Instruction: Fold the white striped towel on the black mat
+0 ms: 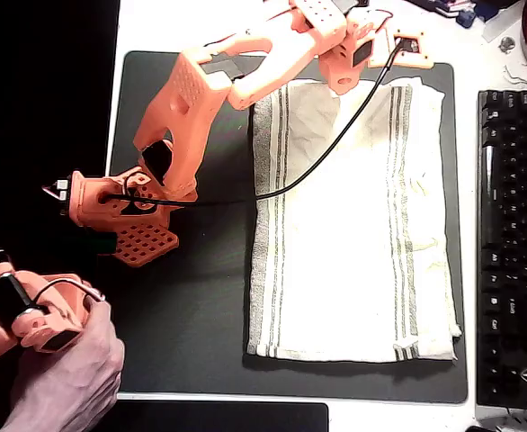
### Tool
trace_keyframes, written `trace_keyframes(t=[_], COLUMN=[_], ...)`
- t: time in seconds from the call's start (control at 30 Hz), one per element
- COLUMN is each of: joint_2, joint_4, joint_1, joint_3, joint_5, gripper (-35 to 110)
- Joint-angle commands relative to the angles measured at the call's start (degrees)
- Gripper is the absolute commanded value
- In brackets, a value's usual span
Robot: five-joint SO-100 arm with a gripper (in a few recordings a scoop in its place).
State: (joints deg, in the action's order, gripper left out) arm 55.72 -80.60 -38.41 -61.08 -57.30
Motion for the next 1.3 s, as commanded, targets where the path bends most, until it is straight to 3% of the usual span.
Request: trace_keyframes(t=[0.0,0.8,1.27], joint_2=[0.35,0.62,-0.26], joint_4=[-1.41,-0.62,0.97], joint_1=[-1.58,-2.11,-2.02], joint_3=[3.25,-5.98,-5.36], joint_5=[-0.18,-6.86,-7.38], gripper=[18,18,5])
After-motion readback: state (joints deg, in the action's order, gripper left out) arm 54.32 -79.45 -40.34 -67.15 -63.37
